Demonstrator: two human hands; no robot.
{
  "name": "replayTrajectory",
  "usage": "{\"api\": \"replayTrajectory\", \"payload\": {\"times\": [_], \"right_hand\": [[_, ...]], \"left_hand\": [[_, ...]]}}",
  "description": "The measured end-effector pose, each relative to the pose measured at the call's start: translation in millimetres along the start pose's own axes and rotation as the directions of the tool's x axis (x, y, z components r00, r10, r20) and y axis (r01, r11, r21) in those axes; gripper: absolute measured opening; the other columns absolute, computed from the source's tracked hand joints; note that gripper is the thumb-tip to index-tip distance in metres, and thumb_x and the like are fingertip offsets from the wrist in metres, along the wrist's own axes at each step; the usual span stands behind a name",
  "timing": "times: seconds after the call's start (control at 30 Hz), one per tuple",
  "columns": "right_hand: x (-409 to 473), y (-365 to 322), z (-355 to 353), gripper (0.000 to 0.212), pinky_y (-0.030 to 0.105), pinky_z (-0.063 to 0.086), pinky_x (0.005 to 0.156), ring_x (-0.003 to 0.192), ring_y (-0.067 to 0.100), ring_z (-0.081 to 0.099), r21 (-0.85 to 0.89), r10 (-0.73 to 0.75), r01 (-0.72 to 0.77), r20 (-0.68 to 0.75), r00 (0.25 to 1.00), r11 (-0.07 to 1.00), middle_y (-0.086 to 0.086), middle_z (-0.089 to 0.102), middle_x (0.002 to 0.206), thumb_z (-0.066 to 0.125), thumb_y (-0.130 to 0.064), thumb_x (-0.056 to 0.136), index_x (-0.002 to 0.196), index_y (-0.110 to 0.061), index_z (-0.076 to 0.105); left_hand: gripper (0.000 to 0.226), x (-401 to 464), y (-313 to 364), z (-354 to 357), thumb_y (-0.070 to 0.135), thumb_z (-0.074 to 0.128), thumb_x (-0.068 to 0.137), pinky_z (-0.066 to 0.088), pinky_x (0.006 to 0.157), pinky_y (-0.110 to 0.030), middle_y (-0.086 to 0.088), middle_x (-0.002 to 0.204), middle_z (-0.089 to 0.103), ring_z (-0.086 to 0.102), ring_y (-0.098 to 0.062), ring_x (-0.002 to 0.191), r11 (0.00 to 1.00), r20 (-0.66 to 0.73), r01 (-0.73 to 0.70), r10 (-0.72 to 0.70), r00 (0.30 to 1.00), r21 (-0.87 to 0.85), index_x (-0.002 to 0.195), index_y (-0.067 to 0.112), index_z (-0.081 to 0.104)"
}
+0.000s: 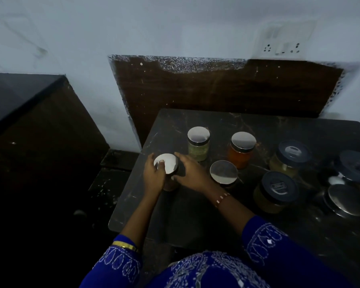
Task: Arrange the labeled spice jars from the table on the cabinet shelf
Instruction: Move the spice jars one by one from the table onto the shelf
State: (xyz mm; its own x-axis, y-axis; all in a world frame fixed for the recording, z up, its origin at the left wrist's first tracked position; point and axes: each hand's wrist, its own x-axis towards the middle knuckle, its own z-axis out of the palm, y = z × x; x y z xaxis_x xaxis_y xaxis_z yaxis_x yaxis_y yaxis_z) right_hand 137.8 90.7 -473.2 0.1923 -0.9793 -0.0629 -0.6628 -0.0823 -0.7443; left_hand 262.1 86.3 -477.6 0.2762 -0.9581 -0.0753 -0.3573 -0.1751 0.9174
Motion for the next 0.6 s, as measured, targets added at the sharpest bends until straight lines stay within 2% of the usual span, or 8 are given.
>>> {"api": "replayTrajectory", "payload": {"times": [0.1,0.2,0.3,0.33,0.4,0.47,0.53,0.6], "right_hand": [[10,0,15,0.095,0.027,0.028,0.108,0.137,0.023,0.032,0.031,0.033,-0.035,0.077,0.996,0.999,0.011,0.031,0.148,0.072,-0.017,0.075,0.149,-0.014,0.013],[16,4,27,0.1,0.028,0.028,0.108,0.138,0.025,0.029,0.072,0.064,-0.072,0.099,0.993,0.995,0.013,0.027,0.15,0.072,-0.014,0.075,0.15,-0.013,0.006],[18,10,34,0.092,0.026,0.027,0.109,0.138,0.024,0.031,0.109,0.071,-0.077,0.052,0.996,0.991,0.013,0.029,0.149,0.069,-0.016,0.078,0.149,-0.014,0.011],[17,11,35,0.09,0.026,0.027,0.109,0.138,0.023,0.031,0.117,0.07,-0.073,0.025,0.997,0.99,0.012,0.031,0.148,0.069,-0.017,0.078,0.149,-0.014,0.014],[15,14,35,0.089,0.025,0.027,0.109,0.137,0.022,0.033,0.107,0.067,-0.063,-0.033,0.997,0.992,0.01,0.033,0.148,0.072,-0.019,0.076,0.148,-0.014,0.019],[12,15,28,0.088,0.028,0.029,0.11,0.136,0.021,0.035,0.087,0.06,-0.051,-0.104,0.993,0.995,0.009,0.037,0.146,0.075,-0.021,0.073,0.146,-0.015,0.026],[6,12,15,0.088,0.03,0.033,0.11,0.134,0.019,0.038,0.104,0.046,-0.027,-0.182,0.982,0.994,0.006,0.041,0.145,0.078,-0.024,0.069,0.144,-0.016,0.032],[0,8,-2,0.086,0.03,0.036,0.109,0.132,0.016,0.042,0.195,0.044,0.01,-0.272,0.961,0.981,0.004,0.045,0.143,0.08,-0.023,0.067,0.141,-0.015,0.037]], "left_hand": [[0.048,10,-7,-1,0.018,0.043,0.096,0.033,0.107,-0.038,-0.015,0.145,0.039,0.039,-0.028,0.131,0.996,0.066,0.079,-0.077,0.995,-0.035,0.14,0.007,0.031],[0.041,14,-12,-2,0.016,0.045,0.094,0.039,0.105,-0.04,-0.018,0.134,0.05,0.049,-0.03,0.122,0.984,0.113,0.142,-0.13,0.985,-0.105,0.133,0.003,0.042],[0.037,13,-14,0,0.02,0.049,0.093,0.048,0.096,-0.038,-0.014,0.125,0.057,0.057,-0.027,0.11,0.944,0.156,0.226,-0.192,0.969,-0.239,0.127,0.005,0.049],[0.037,13,-14,0,0.022,0.049,0.093,0.052,0.085,-0.031,-0.01,0.119,0.06,0.06,-0.021,0.1,0.935,0.165,0.242,-0.204,0.965,-0.26,0.126,0.006,0.051],[0.033,13,-10,2,0.026,0.046,0.094,0.047,0.065,-0.016,-0.002,0.103,0.061,0.058,-0.006,0.081,0.922,0.191,0.254,-0.204,0.96,-0.293,0.12,0.009,0.055],[0.029,10,-4,4,0.027,0.044,0.094,0.044,0.062,-0.014,0.005,0.091,0.06,0.055,0.0,0.077,0.911,0.219,0.249,-0.182,0.958,-0.328,0.115,0.012,0.059],[0.027,4,5,6,0.027,0.043,0.095,0.045,0.064,-0.015,0.004,0.094,0.063,0.058,-0.001,0.08,0.908,0.231,0.219,-0.141,0.963,-0.358,0.111,0.015,0.06],[0.026,-1,15,5,0.025,0.041,0.096,0.049,0.066,-0.013,0.003,0.096,0.065,0.061,-0.006,0.087,0.891,0.232,0.182,-0.09,0.969,-0.416,0.109,0.014,0.061]]}}
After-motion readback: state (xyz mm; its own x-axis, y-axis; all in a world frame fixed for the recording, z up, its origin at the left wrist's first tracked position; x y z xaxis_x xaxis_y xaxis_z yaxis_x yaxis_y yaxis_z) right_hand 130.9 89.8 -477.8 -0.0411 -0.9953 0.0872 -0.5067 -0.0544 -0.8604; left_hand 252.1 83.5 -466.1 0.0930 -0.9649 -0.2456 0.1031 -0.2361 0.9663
